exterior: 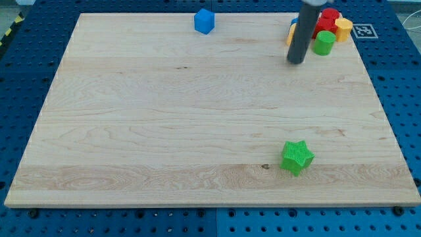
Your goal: Move the green star towards the green circle
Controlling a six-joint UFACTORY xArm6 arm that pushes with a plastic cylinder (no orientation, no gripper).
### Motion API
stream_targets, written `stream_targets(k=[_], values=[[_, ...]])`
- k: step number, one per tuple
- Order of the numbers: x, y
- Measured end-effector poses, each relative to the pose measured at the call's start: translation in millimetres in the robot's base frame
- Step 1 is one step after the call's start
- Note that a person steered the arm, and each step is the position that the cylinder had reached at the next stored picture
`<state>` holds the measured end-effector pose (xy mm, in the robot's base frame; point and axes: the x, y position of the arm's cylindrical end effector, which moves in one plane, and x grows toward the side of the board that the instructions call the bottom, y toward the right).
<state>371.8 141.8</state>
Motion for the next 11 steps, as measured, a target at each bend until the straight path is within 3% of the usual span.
stream_targets(k=[2,3,4,7,11], values=[[157,-92],[228,-84],[231,-48],[205,-13],[109,-2]])
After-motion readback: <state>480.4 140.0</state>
